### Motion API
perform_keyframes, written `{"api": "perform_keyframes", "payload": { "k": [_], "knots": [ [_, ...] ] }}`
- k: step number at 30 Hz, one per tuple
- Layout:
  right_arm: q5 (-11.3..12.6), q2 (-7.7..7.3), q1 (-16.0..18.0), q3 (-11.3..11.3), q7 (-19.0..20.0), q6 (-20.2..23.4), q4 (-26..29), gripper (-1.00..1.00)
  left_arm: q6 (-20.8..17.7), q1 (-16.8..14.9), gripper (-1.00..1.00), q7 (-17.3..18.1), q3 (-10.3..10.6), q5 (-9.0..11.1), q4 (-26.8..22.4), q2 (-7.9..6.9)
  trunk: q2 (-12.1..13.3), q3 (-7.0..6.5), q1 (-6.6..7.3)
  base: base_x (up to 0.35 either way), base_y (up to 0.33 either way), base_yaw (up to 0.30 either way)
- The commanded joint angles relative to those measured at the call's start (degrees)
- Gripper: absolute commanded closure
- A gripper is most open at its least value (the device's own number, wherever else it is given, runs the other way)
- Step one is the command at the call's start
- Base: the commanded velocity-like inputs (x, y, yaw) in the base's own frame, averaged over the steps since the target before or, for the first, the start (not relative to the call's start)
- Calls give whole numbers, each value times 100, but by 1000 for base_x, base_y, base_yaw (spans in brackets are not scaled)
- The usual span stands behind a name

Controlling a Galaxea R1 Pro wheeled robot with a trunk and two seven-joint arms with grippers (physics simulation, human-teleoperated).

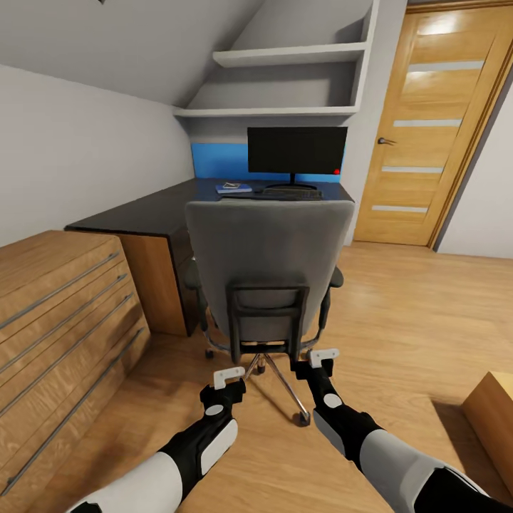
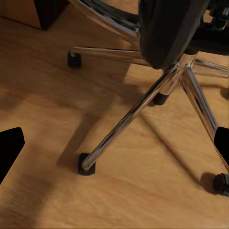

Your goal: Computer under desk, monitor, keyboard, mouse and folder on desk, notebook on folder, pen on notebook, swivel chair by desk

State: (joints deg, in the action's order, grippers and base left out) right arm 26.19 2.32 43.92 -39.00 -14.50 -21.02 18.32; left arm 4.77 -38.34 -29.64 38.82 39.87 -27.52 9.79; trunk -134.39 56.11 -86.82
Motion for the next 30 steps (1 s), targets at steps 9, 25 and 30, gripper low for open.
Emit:
{"api": "perform_keyframes", "payload": {
  "k": [9, 25, 30],
  "knots": [
    [-253, 5, -5, -61, -35, -17, -70, -100, 33, -7, -100, -15, 39, 87, 10, -23, -2, 5, -2, 209, 0, 0],
    [-272, 5, -6, -57, -35, -19, -91, -100, 33, -5, -100, -15, 36, 96, 10, -39, -2, 5, -2, 323, -18, 0],
    [-272, 5, -6, -55, -43, -24, -91, -100, 33, -7, -100, -11, 34, 92, 10, -39, -2, 5, -2, 327, -120, 0]
  ]
}}
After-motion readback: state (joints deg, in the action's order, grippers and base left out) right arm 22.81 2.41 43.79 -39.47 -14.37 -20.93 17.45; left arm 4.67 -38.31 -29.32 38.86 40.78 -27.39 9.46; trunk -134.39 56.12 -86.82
